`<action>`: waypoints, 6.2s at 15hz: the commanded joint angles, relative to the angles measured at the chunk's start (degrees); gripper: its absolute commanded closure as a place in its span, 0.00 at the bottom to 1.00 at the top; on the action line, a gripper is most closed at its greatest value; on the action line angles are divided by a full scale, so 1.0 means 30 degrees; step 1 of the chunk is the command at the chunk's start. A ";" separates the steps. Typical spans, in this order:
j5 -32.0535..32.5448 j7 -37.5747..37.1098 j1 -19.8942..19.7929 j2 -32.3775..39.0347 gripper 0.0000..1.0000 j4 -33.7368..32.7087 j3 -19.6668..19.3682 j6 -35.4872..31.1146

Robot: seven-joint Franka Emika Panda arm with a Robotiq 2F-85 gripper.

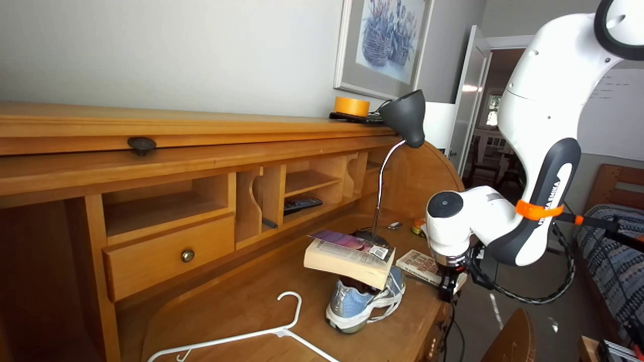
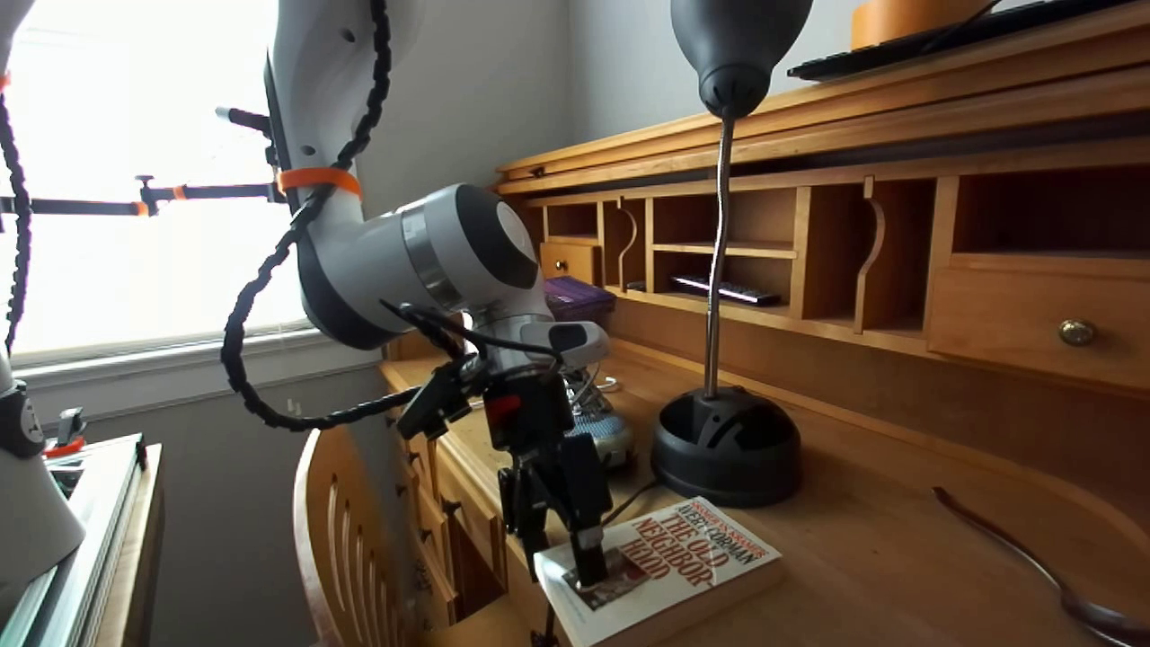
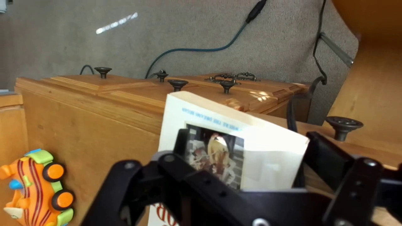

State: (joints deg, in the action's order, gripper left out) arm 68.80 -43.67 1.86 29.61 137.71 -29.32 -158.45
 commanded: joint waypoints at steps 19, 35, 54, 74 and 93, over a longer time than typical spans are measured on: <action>-0.0466 0.0293 -0.0261 -0.0323 0.94 -0.0317 -0.0055 -0.0490; -1.3053 1.1433 -0.4048 -0.7313 0.94 0.2686 0.4631 0.1178; -1.9076 1.6136 -0.3983 -1.4225 0.94 0.2333 0.5941 0.9645; -1.1782 1.5288 -0.2078 -1.5846 0.94 0.2864 1.0679 0.7745; -0.6697 0.9967 -0.0897 -1.4878 0.94 0.3060 1.2215 0.6445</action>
State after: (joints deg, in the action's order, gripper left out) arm 46.67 -10.81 -1.77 -15.04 146.06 7.21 -138.20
